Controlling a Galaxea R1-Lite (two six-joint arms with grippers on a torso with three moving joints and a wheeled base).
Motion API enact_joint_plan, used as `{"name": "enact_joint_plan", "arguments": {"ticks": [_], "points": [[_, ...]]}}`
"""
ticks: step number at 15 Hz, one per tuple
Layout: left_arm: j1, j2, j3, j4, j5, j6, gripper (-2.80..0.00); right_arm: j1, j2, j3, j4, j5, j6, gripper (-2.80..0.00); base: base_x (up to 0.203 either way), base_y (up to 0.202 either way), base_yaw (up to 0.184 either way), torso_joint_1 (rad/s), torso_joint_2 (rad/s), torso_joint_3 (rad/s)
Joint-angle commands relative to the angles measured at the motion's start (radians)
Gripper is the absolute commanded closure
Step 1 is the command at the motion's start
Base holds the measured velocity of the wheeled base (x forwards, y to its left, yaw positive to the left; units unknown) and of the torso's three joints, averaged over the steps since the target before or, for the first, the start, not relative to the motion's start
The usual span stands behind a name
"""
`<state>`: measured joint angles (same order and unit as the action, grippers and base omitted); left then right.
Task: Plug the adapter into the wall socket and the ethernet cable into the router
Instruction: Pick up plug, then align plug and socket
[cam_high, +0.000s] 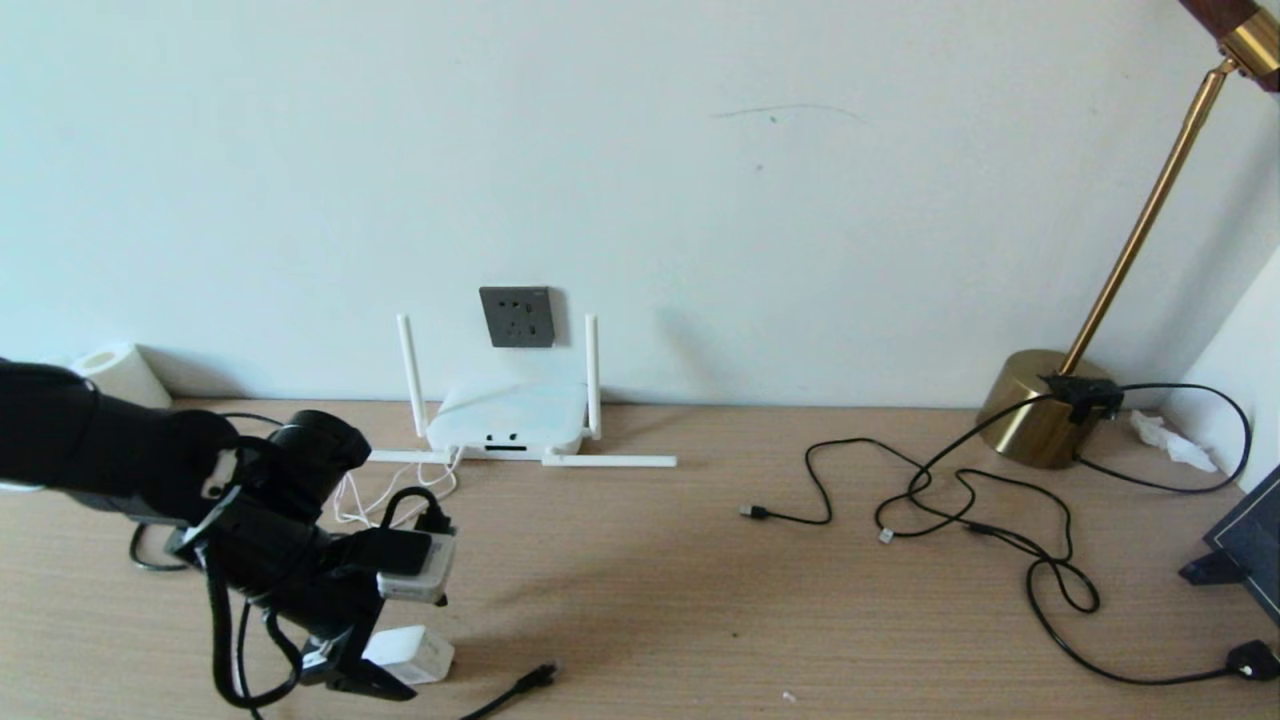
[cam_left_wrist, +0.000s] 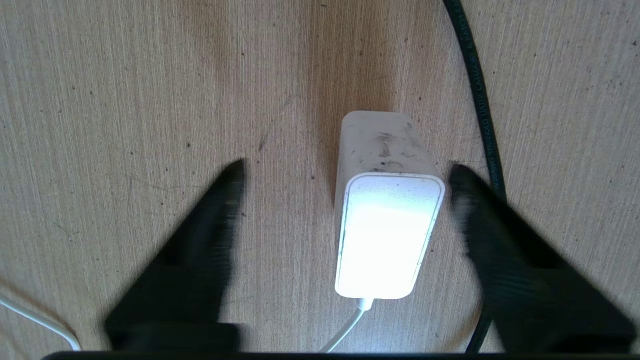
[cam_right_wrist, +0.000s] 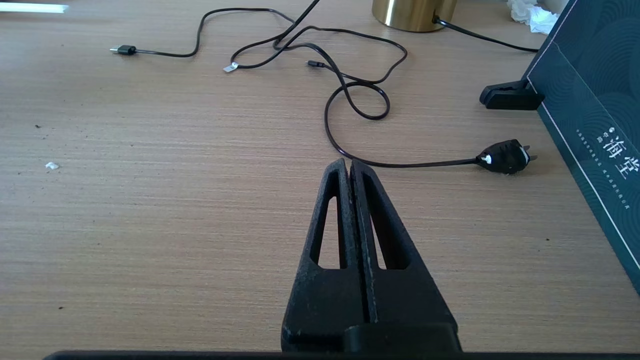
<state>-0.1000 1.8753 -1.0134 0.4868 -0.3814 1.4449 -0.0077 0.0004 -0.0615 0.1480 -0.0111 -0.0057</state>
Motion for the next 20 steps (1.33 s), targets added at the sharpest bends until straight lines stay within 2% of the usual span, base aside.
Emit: {"name": "enact_joint_plan", "arguments": {"ticks": [1, 7, 8, 9, 11, 13, 15, 17, 19, 20], "points": [[-0.001, -0.001, 0.003, 0.003, -0.002, 0.008, 0.0, 0.0, 0.001, 0.0, 0.001, 0.0, 0.0, 0.0, 0.0, 0.0, 0.0, 0.0, 0.0, 0.0], [-0.024, -0.015, 0.01, -0.004, -0.006, -0.006, 0.0, 0.0, 0.001, 0.0, 0.001, -0.001, 0.0, 0.0, 0.0, 0.0, 0.0, 0.0, 0.0, 0.0], [-0.023, -0.04, 0.017, -0.012, -0.019, -0.014, 0.0, 0.0, 0.001, 0.0, 0.001, 0.0, 0.0, 0.0, 0.0, 0.0, 0.0, 0.0, 0.0, 0.0], [-0.023, -0.078, 0.024, -0.016, -0.054, -0.051, 0.0, 0.0, 0.001, 0.0, 0.001, -0.001, 0.0, 0.0, 0.0, 0.0, 0.0, 0.0, 0.0, 0.0], [-0.024, -0.188, 0.031, -0.017, -0.126, -0.17, 0.0, 0.0, 0.001, 0.0, 0.001, -0.001, 0.0, 0.0, 0.0, 0.0, 0.0, 0.0, 0.0, 0.0], [-0.023, -0.336, 0.022, -0.021, -0.181, -0.396, 0.0, 0.0, 0.001, 0.0, 0.001, -0.001, 0.0, 0.0, 0.0, 0.0, 0.0, 0.0, 0.0, 0.0], [0.028, -0.462, -0.006, -0.024, -0.208, -0.595, 0.0, 0.0, 0.001, 0.0, 0.001, 0.0, 0.0, 0.0, 0.0, 0.0, 0.0, 0.0, 0.0, 0.0], [0.147, -0.58, -0.018, -0.015, -0.216, -0.712, 0.0, 0.0, 0.001, 0.0, 0.001, 0.0, 0.0, 0.0, 0.0, 0.0, 0.0, 0.0, 0.0, 0.0], [0.196, -0.671, -0.02, 0.018, -0.219, -0.801, 0.0, 0.0, 0.001, 0.0, 0.001, 0.0, 0.0, 0.0, 0.0, 0.0, 0.0, 0.0, 0.0, 0.0], [0.201, -0.706, -0.026, 0.052, -0.22, -0.888, 0.0, 0.0, 0.001, 0.0, 0.001, 0.0, 0.0, 0.0, 0.0, 0.0, 0.0, 0.0, 0.0, 0.0]]}}
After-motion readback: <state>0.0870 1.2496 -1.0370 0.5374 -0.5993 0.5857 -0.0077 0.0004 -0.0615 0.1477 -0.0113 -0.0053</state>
